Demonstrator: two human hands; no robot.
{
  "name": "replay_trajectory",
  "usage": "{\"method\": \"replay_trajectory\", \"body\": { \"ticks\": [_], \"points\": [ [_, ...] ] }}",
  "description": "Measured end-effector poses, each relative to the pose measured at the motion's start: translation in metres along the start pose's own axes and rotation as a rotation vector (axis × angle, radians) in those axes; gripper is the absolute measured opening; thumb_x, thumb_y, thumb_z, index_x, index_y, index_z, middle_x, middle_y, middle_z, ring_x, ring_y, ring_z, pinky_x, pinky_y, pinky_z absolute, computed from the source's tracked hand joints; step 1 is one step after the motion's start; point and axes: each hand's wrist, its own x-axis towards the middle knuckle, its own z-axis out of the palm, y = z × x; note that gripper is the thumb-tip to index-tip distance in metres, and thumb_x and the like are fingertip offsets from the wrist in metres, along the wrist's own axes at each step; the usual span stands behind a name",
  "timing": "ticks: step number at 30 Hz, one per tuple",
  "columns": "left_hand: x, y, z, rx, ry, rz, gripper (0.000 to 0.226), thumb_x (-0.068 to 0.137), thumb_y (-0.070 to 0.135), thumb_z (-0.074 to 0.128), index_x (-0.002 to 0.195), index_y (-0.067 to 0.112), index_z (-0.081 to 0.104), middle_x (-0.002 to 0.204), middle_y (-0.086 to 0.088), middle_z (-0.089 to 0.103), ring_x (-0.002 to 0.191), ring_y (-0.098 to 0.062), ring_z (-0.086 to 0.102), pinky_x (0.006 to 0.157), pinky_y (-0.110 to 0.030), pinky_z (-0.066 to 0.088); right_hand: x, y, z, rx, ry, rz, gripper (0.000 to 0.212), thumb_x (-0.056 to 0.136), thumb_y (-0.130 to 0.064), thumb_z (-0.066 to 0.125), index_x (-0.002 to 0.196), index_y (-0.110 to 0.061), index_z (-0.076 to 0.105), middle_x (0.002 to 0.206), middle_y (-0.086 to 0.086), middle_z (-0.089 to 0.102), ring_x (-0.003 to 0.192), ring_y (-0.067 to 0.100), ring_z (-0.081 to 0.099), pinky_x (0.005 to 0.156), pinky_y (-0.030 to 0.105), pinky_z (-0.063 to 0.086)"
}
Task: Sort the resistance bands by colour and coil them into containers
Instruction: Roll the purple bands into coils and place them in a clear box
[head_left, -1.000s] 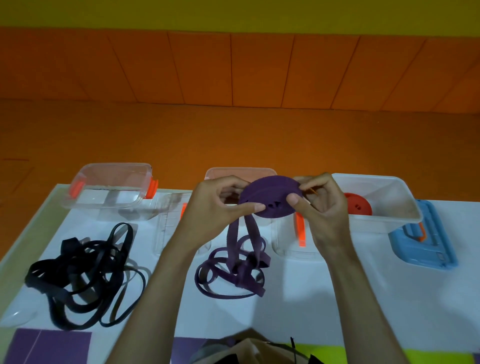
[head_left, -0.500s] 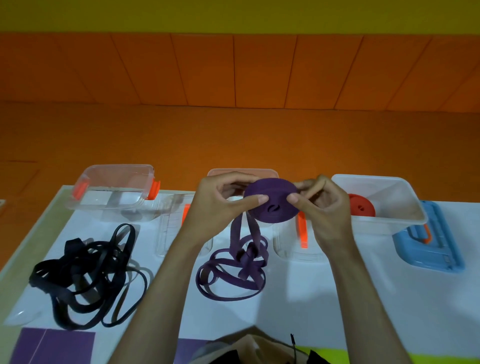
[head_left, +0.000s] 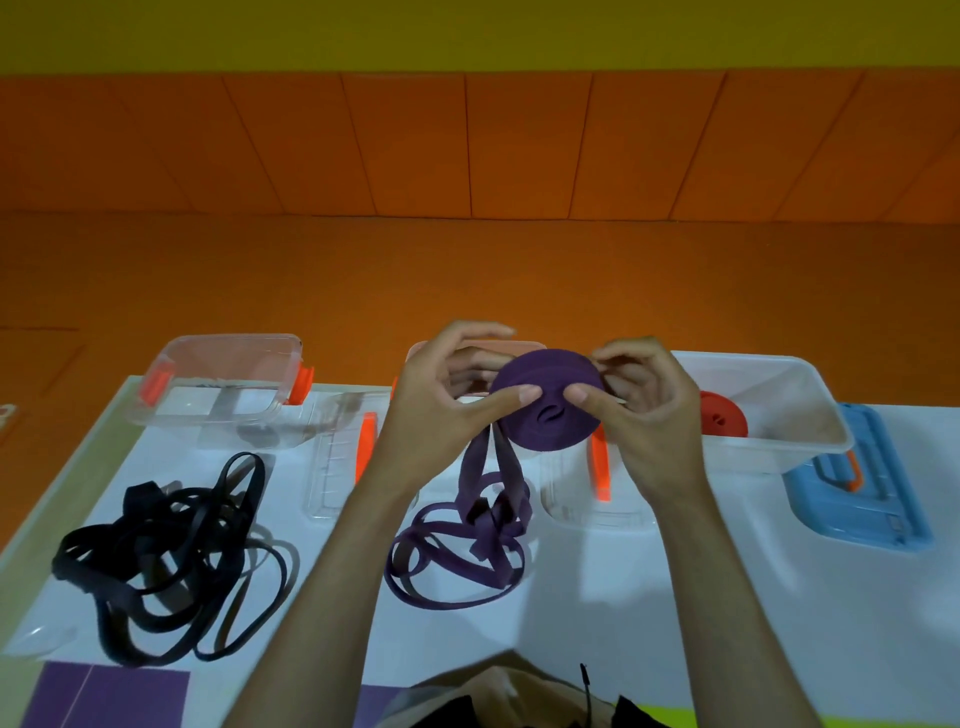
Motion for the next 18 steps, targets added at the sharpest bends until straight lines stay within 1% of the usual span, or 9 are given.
{"method": "replay_trajectory", "body": {
  "ticks": [2,4,7,10,12,14,15,17,18],
  "points": [
    [-0.001,-0.002,-0.001,-0.02,0.022,-0.012,0.047,0.079,0.021,0.094,0.12,0.026,0.072,0.107,0.006,0.081,0.1,-0.015,0.078,0.086,-0.022,0.06,0.0,0.0,-0.001,0.014,0.008,-0.012,0.04,0.083,-0.012,0.087,0.113,-0.035,0.074,0.109,-0.008,0.077,0.102,0.013,0.075,0.081,0.022,0.06],
    [-0.002,-0.004,-0.004,-0.013,0.039,-0.039,0.042,0.075,0.019,0.095,0.112,0.022,0.075,0.105,0.006,0.08,0.098,-0.015,0.078,0.084,-0.022,0.06,-0.001,0.003,-0.003,0.014,-0.035,0.03,0.036,0.086,-0.015,0.086,0.114,-0.035,0.075,0.114,-0.006,0.077,0.107,0.015,0.074,0.085,0.023,0.06],
    [-0.001,-0.003,0.0,0.005,0.039,-0.011,0.04,0.074,0.018,0.095,0.108,0.024,0.075,0.106,0.008,0.08,0.099,-0.014,0.078,0.085,-0.022,0.06,-0.001,0.005,-0.007,-0.027,-0.103,0.094,0.03,0.08,-0.025,0.091,0.101,-0.03,0.07,0.115,0.001,0.076,0.111,0.023,0.073,0.084,0.031,0.063],
    [-0.001,-0.003,0.009,0.007,0.041,0.019,0.04,0.077,0.018,0.095,0.111,0.027,0.075,0.111,0.008,0.079,0.105,-0.015,0.077,0.089,-0.022,0.059,0.002,0.004,-0.008,-0.06,-0.041,0.054,0.032,0.077,-0.026,0.093,0.09,-0.023,0.063,0.101,0.011,0.075,0.098,0.031,0.074,0.074,0.037,0.064],
    [-0.003,-0.007,0.007,0.0,0.048,-0.023,0.042,0.076,0.019,0.095,0.112,0.026,0.075,0.11,0.005,0.08,0.104,-0.016,0.077,0.09,-0.024,0.061,0.003,0.003,-0.007,-0.02,-0.017,0.027,0.03,0.079,-0.018,0.093,0.095,-0.026,0.068,0.099,0.003,0.073,0.093,0.025,0.074,0.07,0.032,0.063],
    [-0.004,-0.011,0.003,0.015,0.039,-0.076,0.045,0.074,0.021,0.096,0.113,0.024,0.074,0.104,0.001,0.081,0.099,-0.02,0.078,0.089,-0.032,0.063,0.001,0.003,-0.009,0.009,-0.037,0.034,0.032,0.081,-0.016,0.089,0.105,-0.03,0.073,0.102,-0.008,0.073,0.096,0.015,0.075,0.074,0.025,0.062],
    [-0.005,-0.012,0.003,0.02,0.033,-0.082,0.046,0.074,0.021,0.096,0.113,0.024,0.074,0.102,0.0,0.081,0.097,-0.021,0.078,0.089,-0.035,0.064,0.0,0.004,-0.01,0.004,-0.065,0.044,0.032,0.082,-0.017,0.087,0.108,-0.031,0.074,0.106,-0.01,0.074,0.1,0.013,0.074,0.077,0.023,0.061],
    [-0.004,-0.01,0.005,0.028,0.021,-0.052,0.045,0.074,0.019,0.096,0.113,0.026,0.073,0.099,0.0,0.081,0.096,-0.021,0.079,0.089,-0.033,0.063,-0.001,0.006,-0.013,-0.017,-0.134,0.073,0.03,0.085,-0.021,0.087,0.108,-0.034,0.073,0.112,-0.009,0.074,0.106,0.015,0.073,0.08,0.025,0.061],
    [-0.004,-0.009,0.007,0.032,0.01,-0.03,0.046,0.075,0.019,0.096,0.113,0.028,0.072,0.099,0.002,0.082,0.096,-0.02,0.079,0.088,-0.03,0.062,-0.001,0.006,-0.014,-0.029,-0.16,0.086,0.031,0.084,-0.022,0.089,0.107,-0.034,0.071,0.112,-0.008,0.072,0.106,0.017,0.072,0.079,0.027,0.062]
  ]
}}
